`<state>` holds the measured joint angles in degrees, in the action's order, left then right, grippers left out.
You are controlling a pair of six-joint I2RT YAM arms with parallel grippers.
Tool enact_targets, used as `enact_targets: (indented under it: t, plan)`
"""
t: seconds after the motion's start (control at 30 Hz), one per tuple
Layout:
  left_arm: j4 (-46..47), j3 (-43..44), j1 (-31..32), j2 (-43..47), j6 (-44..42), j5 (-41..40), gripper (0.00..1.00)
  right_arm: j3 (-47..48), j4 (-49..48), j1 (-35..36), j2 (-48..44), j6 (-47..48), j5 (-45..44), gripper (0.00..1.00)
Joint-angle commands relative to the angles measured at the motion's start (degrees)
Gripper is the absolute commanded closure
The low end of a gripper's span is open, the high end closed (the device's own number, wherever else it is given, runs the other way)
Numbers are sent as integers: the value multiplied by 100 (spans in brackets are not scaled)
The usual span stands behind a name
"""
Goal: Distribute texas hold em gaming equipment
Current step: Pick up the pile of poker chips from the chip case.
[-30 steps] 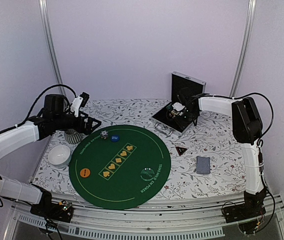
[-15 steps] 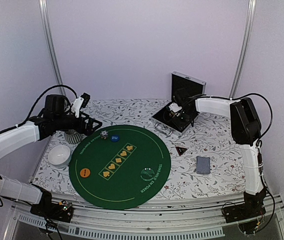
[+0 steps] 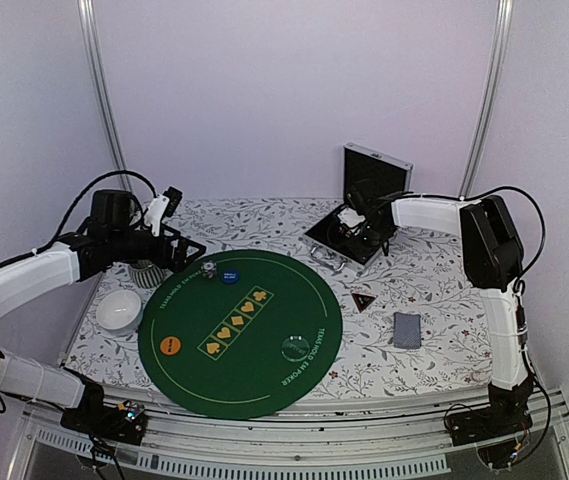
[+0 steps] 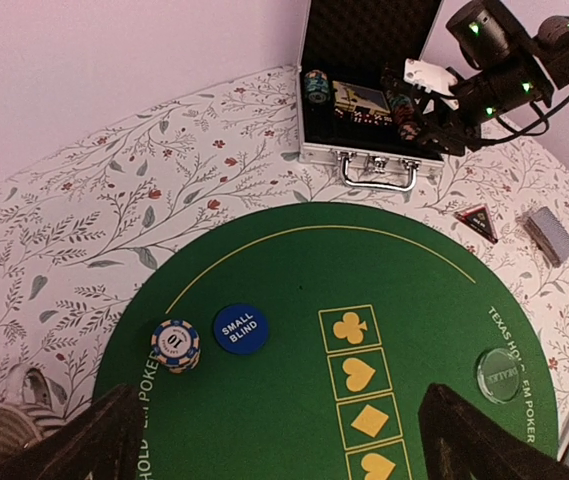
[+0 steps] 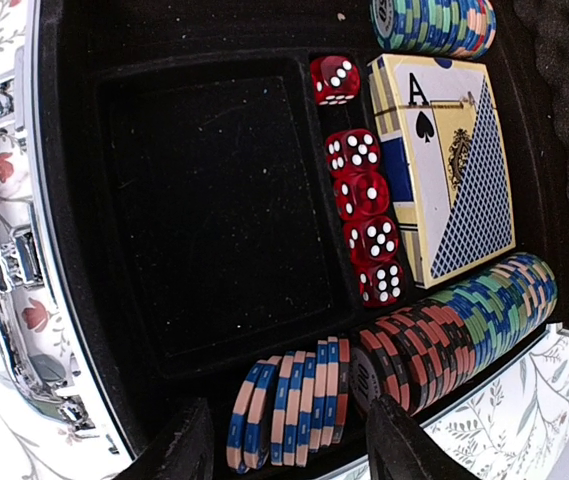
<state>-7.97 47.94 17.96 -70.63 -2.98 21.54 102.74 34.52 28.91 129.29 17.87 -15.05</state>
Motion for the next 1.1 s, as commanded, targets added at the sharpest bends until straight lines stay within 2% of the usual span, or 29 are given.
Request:
enact_targets:
  t: [0.0, 0.4, 0.77, 0.87, 1.07]
  plan:
    - [5, -53, 77, -56, -31, 66, 2, -65, -102, -85, 24, 15, 127, 48]
    - [-18, -48, 95, -65, -46, 59, 2, -98, -104, -251, 125, 18, 523, 54]
    - [-23, -53, 105, -47, -71, 44, 2, -36, -113, -379, 305, 0, 846, 56]
    - [-27, -57, 112, -52, -74, 35, 2, -9, -121, -420, 333, -35, 935, 61]
    - [-28, -58, 127, -44, -85, 28, 2, -58, -116, -428, 244, -85, 980, 83]
